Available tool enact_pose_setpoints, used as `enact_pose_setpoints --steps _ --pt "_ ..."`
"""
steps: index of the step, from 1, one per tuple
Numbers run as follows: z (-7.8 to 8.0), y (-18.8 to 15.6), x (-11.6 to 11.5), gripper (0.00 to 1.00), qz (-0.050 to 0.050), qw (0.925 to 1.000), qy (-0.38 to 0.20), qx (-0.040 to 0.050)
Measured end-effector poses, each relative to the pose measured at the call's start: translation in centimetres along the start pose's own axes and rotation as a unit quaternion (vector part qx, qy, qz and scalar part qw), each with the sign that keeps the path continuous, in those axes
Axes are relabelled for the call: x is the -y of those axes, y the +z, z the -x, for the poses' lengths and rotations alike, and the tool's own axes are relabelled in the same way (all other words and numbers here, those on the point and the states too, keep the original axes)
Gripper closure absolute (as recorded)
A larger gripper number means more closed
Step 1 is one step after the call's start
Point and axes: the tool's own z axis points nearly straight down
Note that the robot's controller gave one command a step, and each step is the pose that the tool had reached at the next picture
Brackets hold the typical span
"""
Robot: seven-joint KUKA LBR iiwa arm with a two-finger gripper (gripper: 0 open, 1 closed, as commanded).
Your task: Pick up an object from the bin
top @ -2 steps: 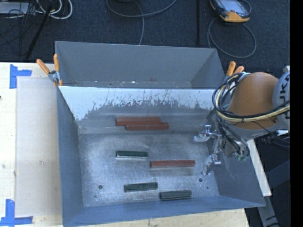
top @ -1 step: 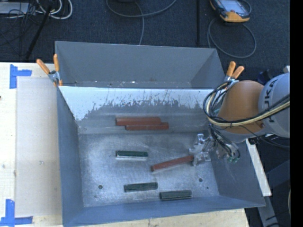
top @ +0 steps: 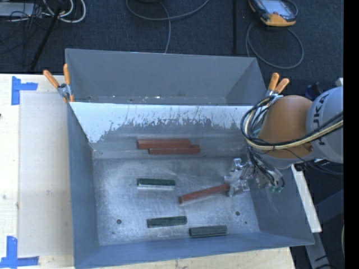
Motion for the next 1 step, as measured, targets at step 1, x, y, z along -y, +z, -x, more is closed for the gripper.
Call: enact_pose_setpoints --steps 1 --pt "0.13 -12.34 -0.76 1.00 0.001 0.9999 -0.012 -0.0047"
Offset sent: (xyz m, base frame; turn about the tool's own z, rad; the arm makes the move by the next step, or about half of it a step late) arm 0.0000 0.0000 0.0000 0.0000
